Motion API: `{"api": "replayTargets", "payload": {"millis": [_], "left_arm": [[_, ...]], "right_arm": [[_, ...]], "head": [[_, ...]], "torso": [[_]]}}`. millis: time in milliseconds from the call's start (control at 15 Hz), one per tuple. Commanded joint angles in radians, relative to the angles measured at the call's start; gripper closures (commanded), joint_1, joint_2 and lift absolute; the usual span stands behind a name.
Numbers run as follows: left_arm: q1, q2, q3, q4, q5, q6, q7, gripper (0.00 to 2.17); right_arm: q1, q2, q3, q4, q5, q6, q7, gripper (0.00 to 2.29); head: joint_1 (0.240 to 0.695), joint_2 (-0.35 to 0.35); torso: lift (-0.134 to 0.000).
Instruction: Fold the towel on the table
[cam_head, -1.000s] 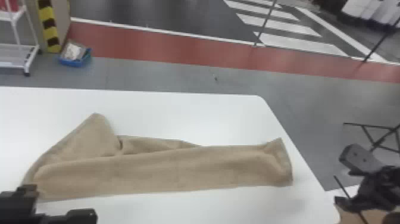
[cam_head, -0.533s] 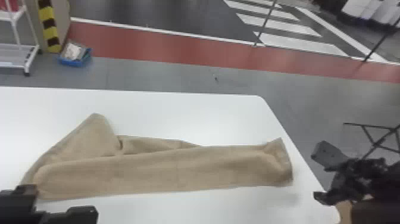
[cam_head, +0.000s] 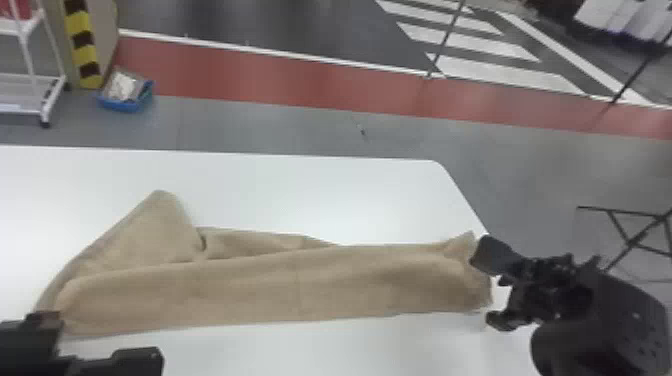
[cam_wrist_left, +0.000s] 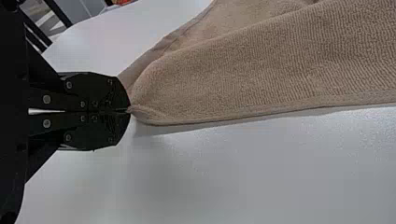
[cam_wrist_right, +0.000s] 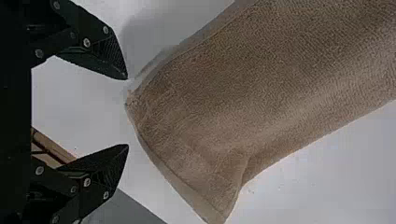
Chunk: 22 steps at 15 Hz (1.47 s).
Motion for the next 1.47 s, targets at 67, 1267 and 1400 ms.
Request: {"api": "replayTargets", "payload": {"millis": [67,1267,1400], "left_arm": [[0.0,0.0,0.002,0.0,0.0,0.0,0.002,1.34],[-0.002,-0.014,0.157,-0.128,0.049,-0.046,-0.089,1.34],[-0.055,-0.083,0.225,-0.153,0.126,-0.061,-0.141,1.34]], "right_arm": [[-0.005,-0.002,0.041,0.021,0.039,0.001,-0.005,0.45],[-0.093,-0.042,-0.246,-0.189,-0.456,0.151,0.075,1.21],[-0.18,-0.052,-0.232,-0.229,-0.519,0.461,0.075,1.21]], "head": [[0.695,-0.35],[0.695,-0.35],[0.695,-0.35]], "torso": [[-0.124],[-0.124],[-0.124]]}}
